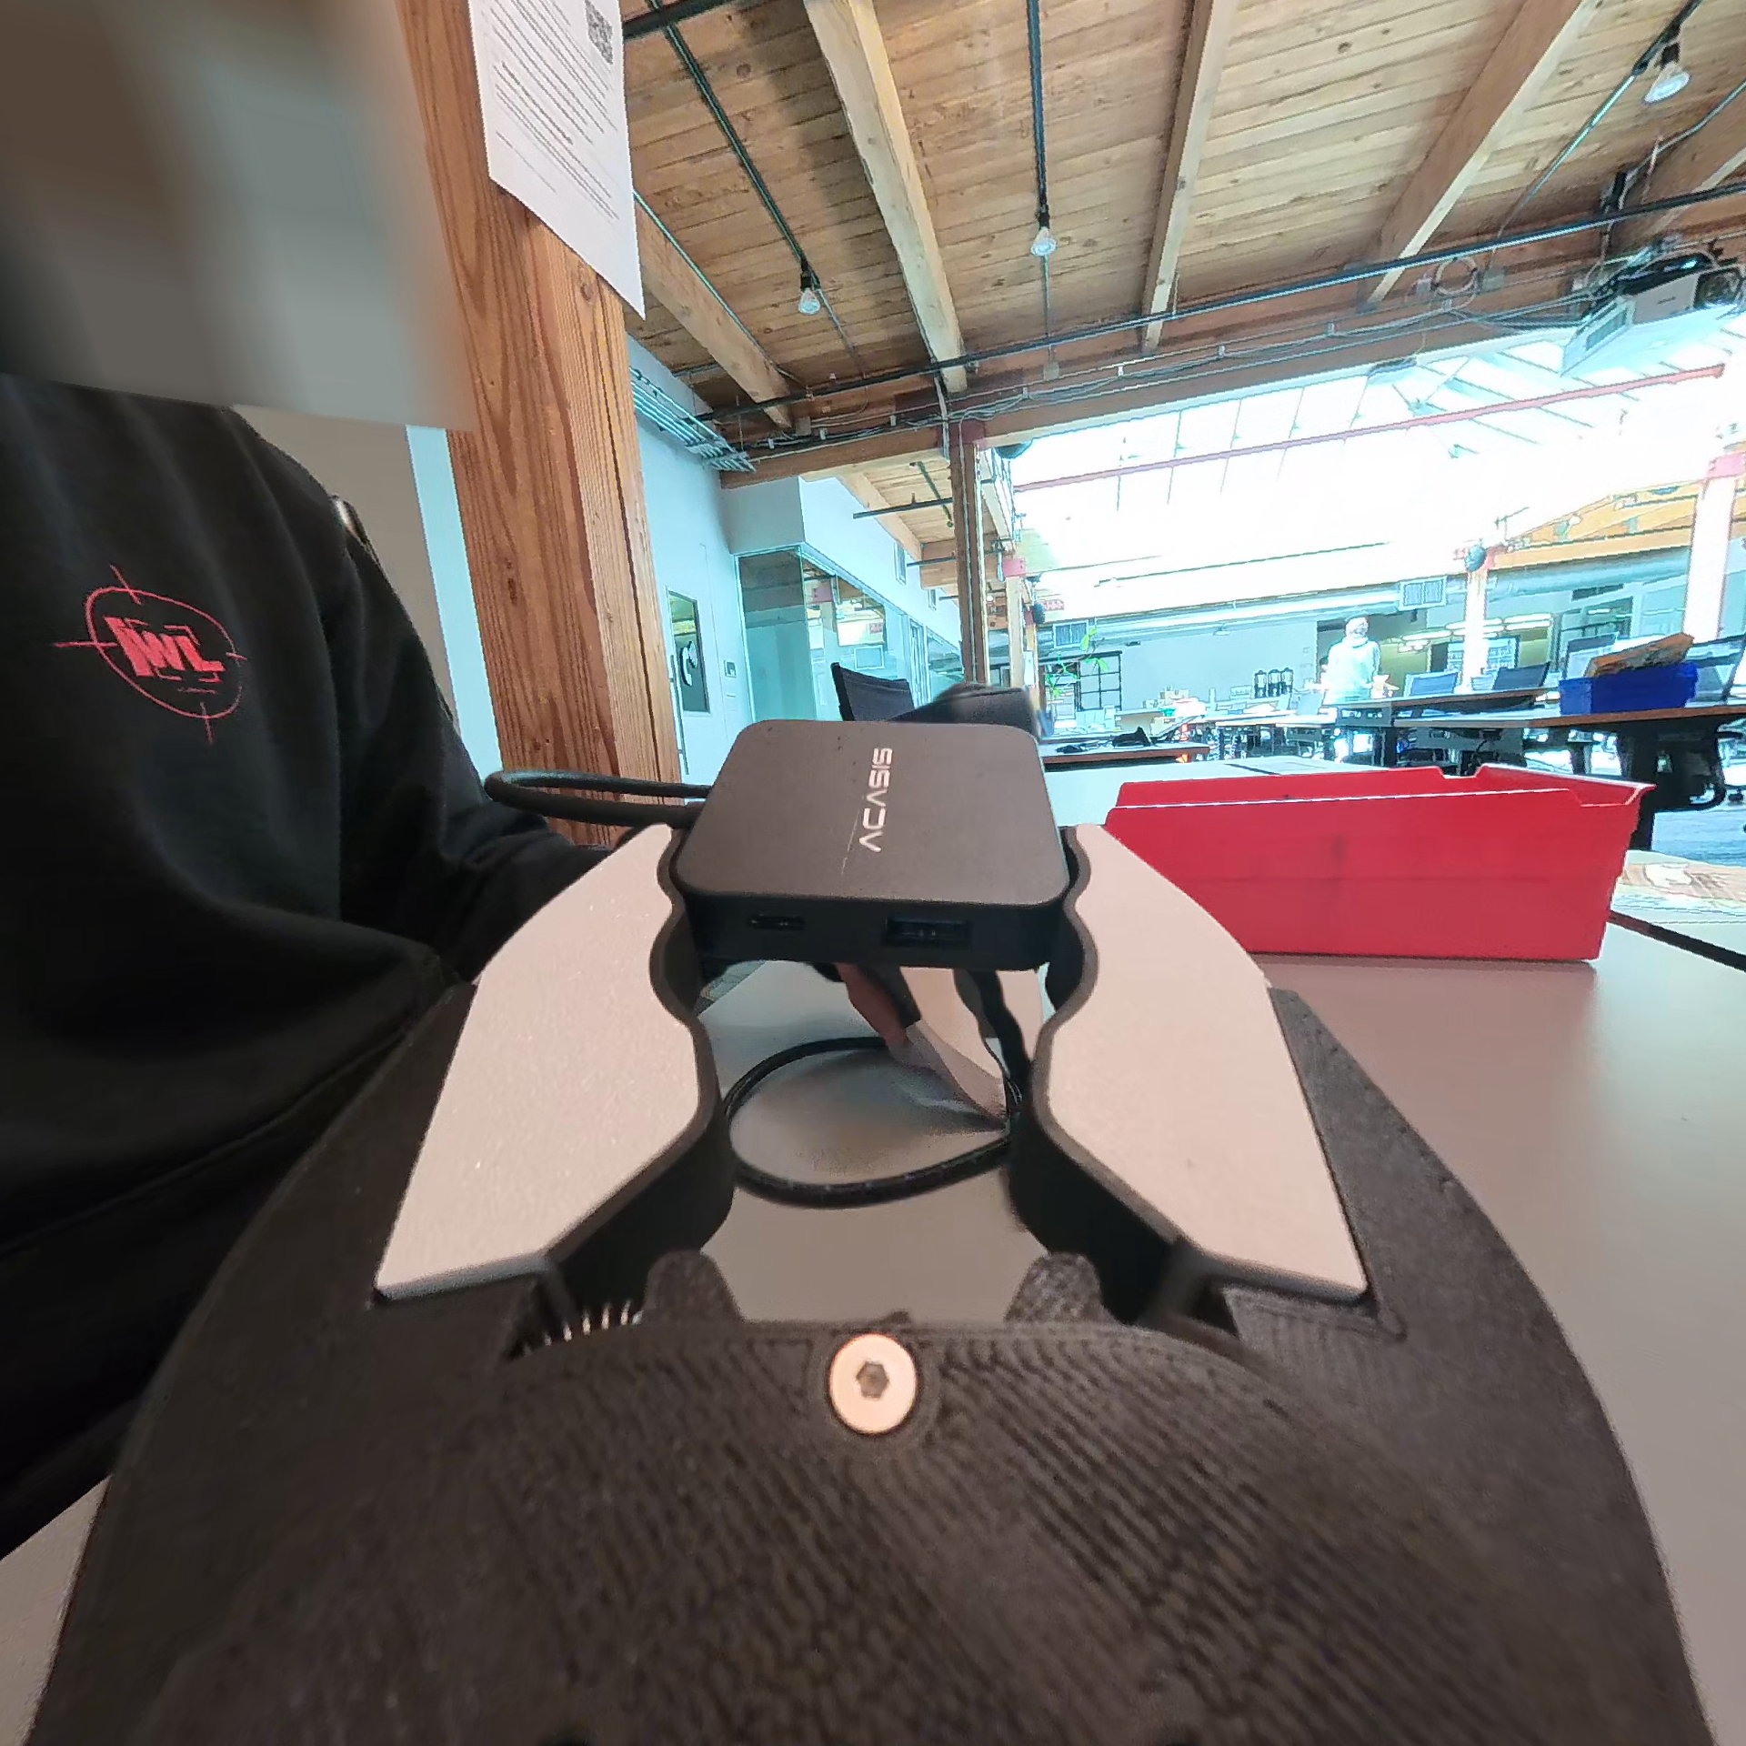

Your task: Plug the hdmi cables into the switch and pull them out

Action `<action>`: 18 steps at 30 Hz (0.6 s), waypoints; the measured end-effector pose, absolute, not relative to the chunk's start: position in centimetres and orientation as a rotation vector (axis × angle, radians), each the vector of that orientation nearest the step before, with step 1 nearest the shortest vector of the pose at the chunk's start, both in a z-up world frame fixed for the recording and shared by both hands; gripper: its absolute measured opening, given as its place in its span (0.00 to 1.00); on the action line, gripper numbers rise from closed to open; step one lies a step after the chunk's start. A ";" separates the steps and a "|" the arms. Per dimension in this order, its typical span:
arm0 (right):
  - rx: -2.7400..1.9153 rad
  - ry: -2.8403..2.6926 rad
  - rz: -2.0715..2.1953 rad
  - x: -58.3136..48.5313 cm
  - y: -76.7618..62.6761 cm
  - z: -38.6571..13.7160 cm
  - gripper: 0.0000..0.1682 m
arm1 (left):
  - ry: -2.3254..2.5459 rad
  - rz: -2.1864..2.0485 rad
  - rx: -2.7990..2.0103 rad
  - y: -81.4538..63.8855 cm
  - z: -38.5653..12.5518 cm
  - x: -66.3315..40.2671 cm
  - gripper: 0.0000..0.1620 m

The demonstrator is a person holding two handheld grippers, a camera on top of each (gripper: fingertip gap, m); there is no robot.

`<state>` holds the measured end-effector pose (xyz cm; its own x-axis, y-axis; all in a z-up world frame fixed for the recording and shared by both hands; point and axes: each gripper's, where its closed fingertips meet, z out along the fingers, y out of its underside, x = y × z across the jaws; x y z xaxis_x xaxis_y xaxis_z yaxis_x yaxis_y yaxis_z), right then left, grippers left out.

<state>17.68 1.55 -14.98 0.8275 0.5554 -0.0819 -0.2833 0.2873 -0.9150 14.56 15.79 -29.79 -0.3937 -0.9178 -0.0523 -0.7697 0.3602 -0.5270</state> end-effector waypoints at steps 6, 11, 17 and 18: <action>-1.148 -0.263 0.550 17.9 1.5 -15.0 0.44 | 1.863 -0.342 -0.963 20.1 -22.4 17.6 0.04; -1.116 -0.244 0.536 18.5 1.0 -14.5 0.44 | 1.404 0.060 -0.454 21.4 -13.9 17.1 0.04; -1.082 -0.210 0.501 19.5 0.1 -14.1 0.44 | 1.342 0.193 -0.217 19.2 -17.1 15.6 0.04; -1.082 -0.210 0.503 19.5 0.1 -14.1 0.44 | 1.344 0.175 -0.212 18.7 -17.3 15.1 0.04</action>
<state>19.51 0.13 -14.06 0.8689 0.4888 -0.0780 -0.2882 0.3716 -0.8825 15.14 18.74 -17.34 0.2165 0.0034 -0.9763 -0.2462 0.9679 -0.0513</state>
